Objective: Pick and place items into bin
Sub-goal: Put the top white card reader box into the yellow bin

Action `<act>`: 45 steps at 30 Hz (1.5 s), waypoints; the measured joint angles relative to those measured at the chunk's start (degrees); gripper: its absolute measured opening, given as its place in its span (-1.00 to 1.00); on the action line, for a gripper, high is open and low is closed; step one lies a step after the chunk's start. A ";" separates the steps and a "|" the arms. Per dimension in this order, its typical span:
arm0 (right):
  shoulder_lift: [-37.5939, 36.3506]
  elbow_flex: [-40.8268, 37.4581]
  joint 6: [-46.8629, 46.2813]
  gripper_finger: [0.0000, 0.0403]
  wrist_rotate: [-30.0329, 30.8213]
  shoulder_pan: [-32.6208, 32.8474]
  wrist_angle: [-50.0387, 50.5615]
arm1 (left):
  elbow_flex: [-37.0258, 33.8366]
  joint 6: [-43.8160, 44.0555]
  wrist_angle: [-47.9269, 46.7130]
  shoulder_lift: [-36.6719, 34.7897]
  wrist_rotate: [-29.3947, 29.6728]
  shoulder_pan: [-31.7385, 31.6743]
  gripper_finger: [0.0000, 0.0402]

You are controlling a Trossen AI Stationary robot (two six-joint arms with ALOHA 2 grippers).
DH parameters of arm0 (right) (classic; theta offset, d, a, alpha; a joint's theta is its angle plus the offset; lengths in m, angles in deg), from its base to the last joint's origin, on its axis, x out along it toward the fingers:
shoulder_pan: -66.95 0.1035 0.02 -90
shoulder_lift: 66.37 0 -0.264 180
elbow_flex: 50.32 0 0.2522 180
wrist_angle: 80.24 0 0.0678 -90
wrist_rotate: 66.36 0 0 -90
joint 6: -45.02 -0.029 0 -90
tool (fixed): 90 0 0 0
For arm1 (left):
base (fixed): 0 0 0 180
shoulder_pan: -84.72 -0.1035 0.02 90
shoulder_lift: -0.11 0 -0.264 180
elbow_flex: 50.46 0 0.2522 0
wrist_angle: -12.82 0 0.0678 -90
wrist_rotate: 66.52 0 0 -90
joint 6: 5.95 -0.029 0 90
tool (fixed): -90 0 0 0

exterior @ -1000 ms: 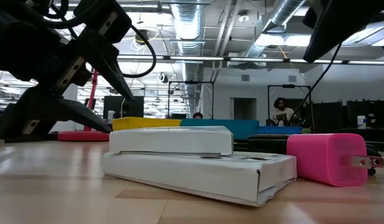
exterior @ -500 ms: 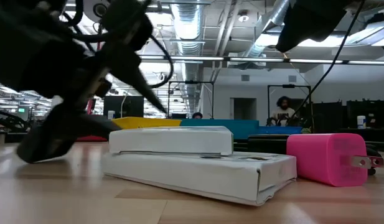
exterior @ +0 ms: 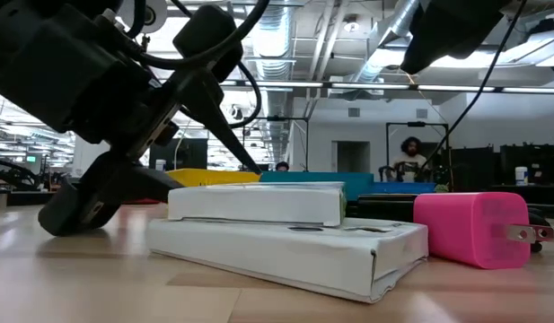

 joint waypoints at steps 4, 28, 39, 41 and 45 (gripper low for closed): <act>0.20 0.00 0.45 -0.78 -1.43 -1.24 -0.04 | -0.04 -0.22 -0.12 0.03 -0.72 -0.16 -0.05; 7.45 0.02 5.50 -0.78 -11.53 -4.89 -7.52 | -0.17 -0.28 -2.09 0.14 -2.12 0.91 -0.94; 7.45 0.00 5.93 -0.78 -11.55 -4.89 -7.72 | -0.17 0.39 -1.66 0.18 1.37 3.41 -1.00; 7.45 0.00 5.93 -0.78 -11.55 -4.89 -7.76 | -0.17 0.41 -1.67 0.18 2.19 4.03 -1.00; 7.45 0.00 5.93 -0.78 -11.55 -4.89 -7.74 | -0.20 1.49 -1.13 0.20 3.86 5.37 -1.00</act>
